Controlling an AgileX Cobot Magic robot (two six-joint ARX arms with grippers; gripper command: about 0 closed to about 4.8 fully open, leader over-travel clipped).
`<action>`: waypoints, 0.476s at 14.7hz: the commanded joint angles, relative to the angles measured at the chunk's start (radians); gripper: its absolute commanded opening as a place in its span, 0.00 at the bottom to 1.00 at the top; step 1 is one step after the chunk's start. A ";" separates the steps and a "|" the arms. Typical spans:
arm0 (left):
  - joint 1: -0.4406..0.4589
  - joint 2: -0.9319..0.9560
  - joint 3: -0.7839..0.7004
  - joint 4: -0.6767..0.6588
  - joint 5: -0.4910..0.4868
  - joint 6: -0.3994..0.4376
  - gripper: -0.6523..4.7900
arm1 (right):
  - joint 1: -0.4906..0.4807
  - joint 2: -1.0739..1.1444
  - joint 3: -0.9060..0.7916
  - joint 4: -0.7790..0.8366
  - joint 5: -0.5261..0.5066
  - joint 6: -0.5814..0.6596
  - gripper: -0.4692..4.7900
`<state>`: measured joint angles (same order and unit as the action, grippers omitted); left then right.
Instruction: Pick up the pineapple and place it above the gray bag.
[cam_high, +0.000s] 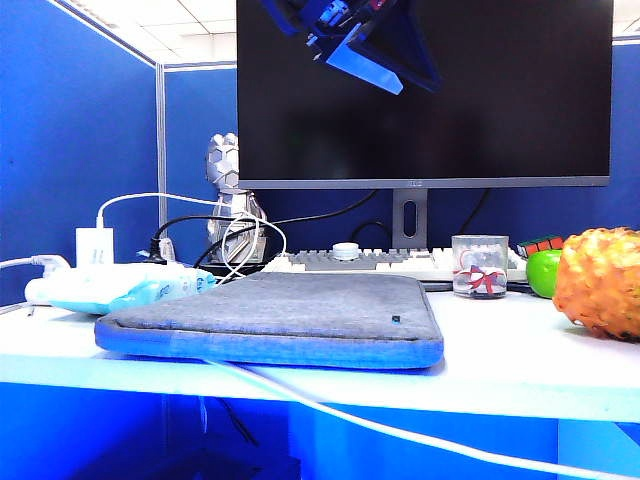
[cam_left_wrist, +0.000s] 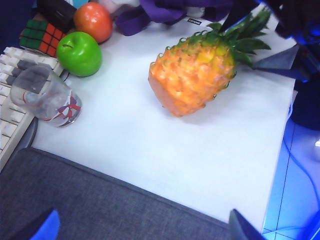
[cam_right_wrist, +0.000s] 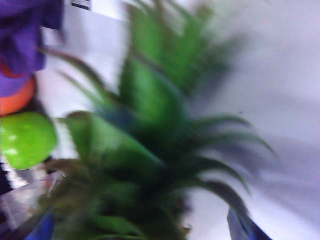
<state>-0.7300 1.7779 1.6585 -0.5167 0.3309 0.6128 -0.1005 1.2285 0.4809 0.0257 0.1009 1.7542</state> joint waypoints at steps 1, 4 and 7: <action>0.000 -0.001 0.002 0.010 0.005 0.004 0.97 | -0.010 0.028 0.003 0.011 0.045 0.004 0.87; 0.000 -0.001 0.002 0.010 0.003 0.001 0.97 | -0.012 0.032 0.003 0.045 0.082 -0.001 0.14; -0.001 -0.001 0.002 0.010 0.004 -0.025 0.97 | -0.013 0.032 0.003 0.139 0.088 -0.105 0.08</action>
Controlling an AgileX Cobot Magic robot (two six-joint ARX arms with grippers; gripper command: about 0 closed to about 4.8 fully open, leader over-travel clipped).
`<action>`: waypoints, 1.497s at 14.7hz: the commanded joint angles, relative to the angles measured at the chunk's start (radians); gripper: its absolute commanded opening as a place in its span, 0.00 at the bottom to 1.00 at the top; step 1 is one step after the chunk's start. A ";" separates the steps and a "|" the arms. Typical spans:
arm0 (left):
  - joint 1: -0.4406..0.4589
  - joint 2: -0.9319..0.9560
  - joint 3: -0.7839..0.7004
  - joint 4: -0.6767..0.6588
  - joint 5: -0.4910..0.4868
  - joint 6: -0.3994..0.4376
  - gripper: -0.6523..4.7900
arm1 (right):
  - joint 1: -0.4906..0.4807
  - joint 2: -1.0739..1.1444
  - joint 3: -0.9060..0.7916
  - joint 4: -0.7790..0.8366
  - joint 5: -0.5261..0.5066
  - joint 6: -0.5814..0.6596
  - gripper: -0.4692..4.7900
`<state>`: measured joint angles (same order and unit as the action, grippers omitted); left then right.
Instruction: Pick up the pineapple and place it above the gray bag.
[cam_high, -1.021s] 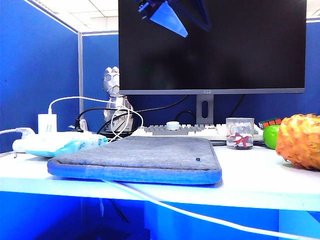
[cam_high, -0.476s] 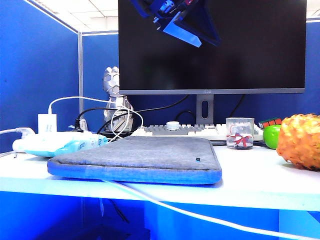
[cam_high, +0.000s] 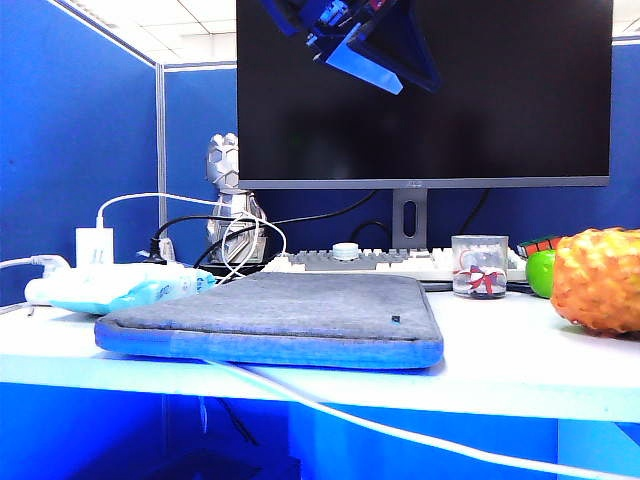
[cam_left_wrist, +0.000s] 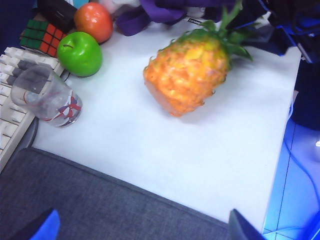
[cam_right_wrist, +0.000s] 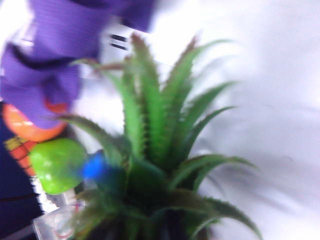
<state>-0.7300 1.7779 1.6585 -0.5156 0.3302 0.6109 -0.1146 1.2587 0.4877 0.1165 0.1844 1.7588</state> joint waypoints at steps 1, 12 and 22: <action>-0.001 -0.001 0.002 0.009 0.003 -0.030 0.97 | 0.001 0.002 -0.002 0.113 0.019 -0.188 0.08; -0.001 -0.001 0.003 0.014 -0.005 -0.095 0.98 | -0.025 0.002 0.092 0.349 -0.103 -0.461 1.00; -0.001 0.000 0.003 0.050 0.014 -0.156 0.98 | -0.004 0.103 0.091 0.209 -0.039 -0.034 1.00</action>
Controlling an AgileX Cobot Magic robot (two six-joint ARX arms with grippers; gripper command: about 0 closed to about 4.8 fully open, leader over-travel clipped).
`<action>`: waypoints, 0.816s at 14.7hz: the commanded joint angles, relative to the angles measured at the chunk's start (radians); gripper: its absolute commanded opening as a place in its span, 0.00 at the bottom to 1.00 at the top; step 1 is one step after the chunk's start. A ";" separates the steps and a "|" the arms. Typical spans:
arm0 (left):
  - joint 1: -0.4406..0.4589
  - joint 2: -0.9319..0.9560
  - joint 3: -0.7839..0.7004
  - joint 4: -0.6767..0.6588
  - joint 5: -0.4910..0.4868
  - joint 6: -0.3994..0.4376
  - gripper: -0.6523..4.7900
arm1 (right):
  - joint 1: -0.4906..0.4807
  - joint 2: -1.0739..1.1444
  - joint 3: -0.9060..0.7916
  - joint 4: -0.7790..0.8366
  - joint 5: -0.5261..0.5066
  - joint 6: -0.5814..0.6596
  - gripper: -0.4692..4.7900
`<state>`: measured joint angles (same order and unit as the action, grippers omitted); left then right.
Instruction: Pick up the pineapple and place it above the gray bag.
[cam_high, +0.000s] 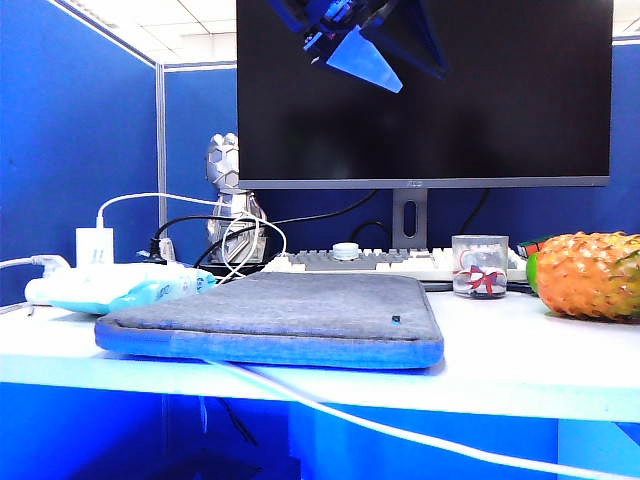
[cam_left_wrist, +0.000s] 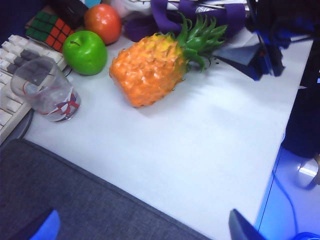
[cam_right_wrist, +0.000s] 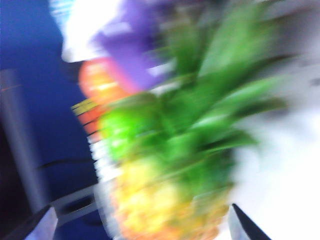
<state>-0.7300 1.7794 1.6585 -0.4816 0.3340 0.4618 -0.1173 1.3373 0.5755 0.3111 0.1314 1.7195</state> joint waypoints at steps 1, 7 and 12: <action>-0.001 -0.002 0.003 0.016 0.011 -0.013 0.98 | -0.001 0.052 0.003 0.022 0.031 0.024 1.00; -0.001 -0.002 0.003 0.020 0.010 -0.026 0.98 | -0.018 0.249 0.019 0.259 0.048 0.095 1.00; -0.001 0.000 0.003 0.032 0.010 -0.039 0.98 | -0.019 0.361 0.105 0.283 -0.008 0.094 1.00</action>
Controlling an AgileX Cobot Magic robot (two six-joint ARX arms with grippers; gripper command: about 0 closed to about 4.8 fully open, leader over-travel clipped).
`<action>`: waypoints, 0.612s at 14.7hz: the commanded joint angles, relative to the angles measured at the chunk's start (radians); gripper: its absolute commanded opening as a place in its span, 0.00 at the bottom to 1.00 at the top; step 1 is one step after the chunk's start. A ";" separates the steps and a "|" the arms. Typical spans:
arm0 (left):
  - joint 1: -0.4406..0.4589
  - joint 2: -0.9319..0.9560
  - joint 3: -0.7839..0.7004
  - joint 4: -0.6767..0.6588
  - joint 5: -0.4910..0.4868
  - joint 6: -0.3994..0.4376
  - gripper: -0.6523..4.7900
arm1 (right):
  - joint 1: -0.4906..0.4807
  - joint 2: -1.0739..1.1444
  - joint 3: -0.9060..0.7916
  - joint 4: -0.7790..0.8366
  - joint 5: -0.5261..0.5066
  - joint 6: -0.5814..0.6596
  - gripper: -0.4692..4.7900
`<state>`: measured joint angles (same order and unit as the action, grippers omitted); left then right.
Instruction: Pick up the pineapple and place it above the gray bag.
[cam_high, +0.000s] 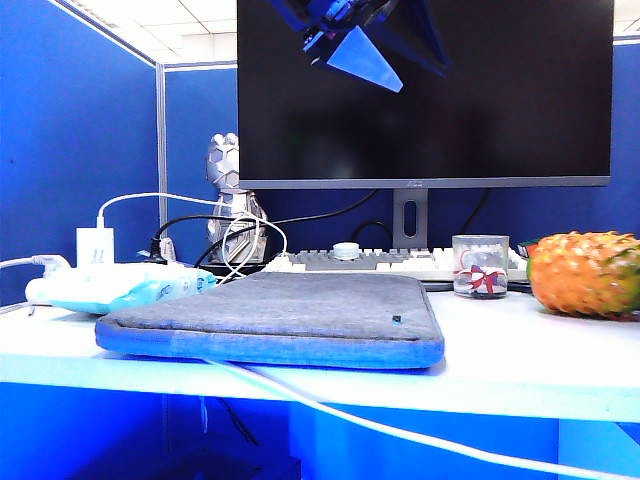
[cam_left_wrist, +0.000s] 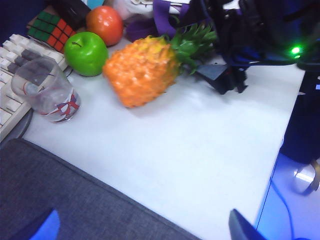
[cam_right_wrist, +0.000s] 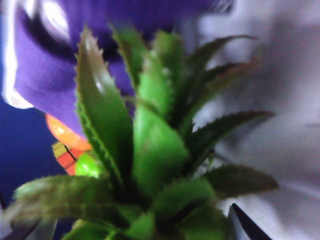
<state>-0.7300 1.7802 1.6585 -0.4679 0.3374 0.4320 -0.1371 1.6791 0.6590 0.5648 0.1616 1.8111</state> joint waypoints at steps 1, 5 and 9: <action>-0.001 0.000 0.003 0.022 0.007 -0.022 0.97 | 0.001 0.024 0.021 0.048 -0.037 -0.003 0.25; -0.001 0.000 0.003 0.021 0.007 -0.024 0.97 | 0.000 0.024 0.031 0.105 -0.033 -0.110 0.08; -0.001 0.000 0.003 0.021 0.007 -0.025 0.97 | -0.001 0.024 0.031 0.251 -0.056 -0.145 0.08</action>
<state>-0.7300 1.7821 1.6585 -0.4595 0.3378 0.4099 -0.1383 1.7077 0.6861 0.7109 0.1097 1.7008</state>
